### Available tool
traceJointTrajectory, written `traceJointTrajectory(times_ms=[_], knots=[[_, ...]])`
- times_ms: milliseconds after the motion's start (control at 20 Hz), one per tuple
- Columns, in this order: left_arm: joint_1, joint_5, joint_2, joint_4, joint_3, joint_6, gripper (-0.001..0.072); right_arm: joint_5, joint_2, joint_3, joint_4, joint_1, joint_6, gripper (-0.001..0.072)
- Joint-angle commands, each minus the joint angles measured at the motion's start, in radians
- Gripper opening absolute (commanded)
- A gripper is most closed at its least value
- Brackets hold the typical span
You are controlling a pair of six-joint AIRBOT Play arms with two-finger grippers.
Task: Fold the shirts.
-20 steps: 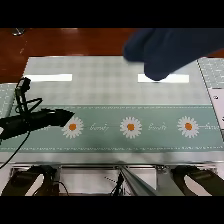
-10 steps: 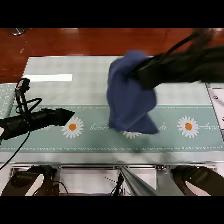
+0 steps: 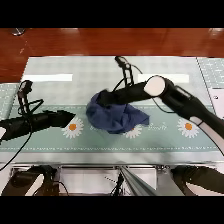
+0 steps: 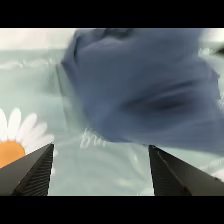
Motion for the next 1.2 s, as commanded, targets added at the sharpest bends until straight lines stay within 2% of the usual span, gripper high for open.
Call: traceJointTrajectory(times_ms=[0,100,250,350,400,500,600,850,950,1000,1050,1100,1150], knots=[[0.001,-0.077,0.0,0.001,-0.006,0.0,0.0702,0.16,0.012,0.08,0.057,-0.198,-0.073,0.0628],[0.001,-0.088,-0.001,0.001,-0.018,-0.004,0.0702,0.246,0.094,0.09,-0.016,-0.397,-0.077,0.0627],[0.002,-0.08,-0.031,0.011,-0.079,-0.084,0.0702,0.349,0.208,0.026,-0.242,-0.663,-0.054,0.0626],[0.001,-0.077,-0.09,-0.022,-0.144,-0.129,0.0702,0.348,0.275,-0.108,-0.272,-0.813,-0.041,0.0621],[0.001,-0.067,-0.124,-0.087,-0.18,-0.113,0.0702,0.335,0.303,-0.189,-0.251,-0.869,-0.041,0.062],[-0.019,-0.02,-0.185,-0.312,-0.252,0.058,0.0702,0.311,0.323,-0.319,-0.19,-0.919,-0.066,0.062],[-0.093,0.085,-0.243,-0.517,-0.298,0.2,0.0702,0.279,0.321,-0.398,-0.141,-0.907,-0.098,0.062],[-0.372,0.388,-0.4,-0.787,-0.264,0.375,0.0702,0.2,0.286,-0.427,-0.098,-0.806,-0.099,0.062],[-0.435,0.423,-0.464,-0.804,-0.22,0.404,0.0701,0.196,0.245,-0.427,-0.095,-0.761,-0.1,0.062],[-0.439,0.416,-0.49,-0.803,-0.199,0.409,0.0676,0.196,0.222,-0.427,-0.095,-0.739,-0.101,0.062],[-0.436,0.409,-0.509,-0.801,-0.183,0.409,0.0297,0.192,0.198,-0.427,-0.095,-0.718,-0.106,0.062],[-0.431,0.41,-0.515,-0.801,-0.172,0.423,0.003,0.186,0.173,-0.427,-0.094,-0.701,-0.107,0.062],[-0.421,0.406,-0.515,-0.799,-0.166,0.434,0.0023,0.185,0.147,-0.427,-0.094,-0.684,-0.107,0.062]])
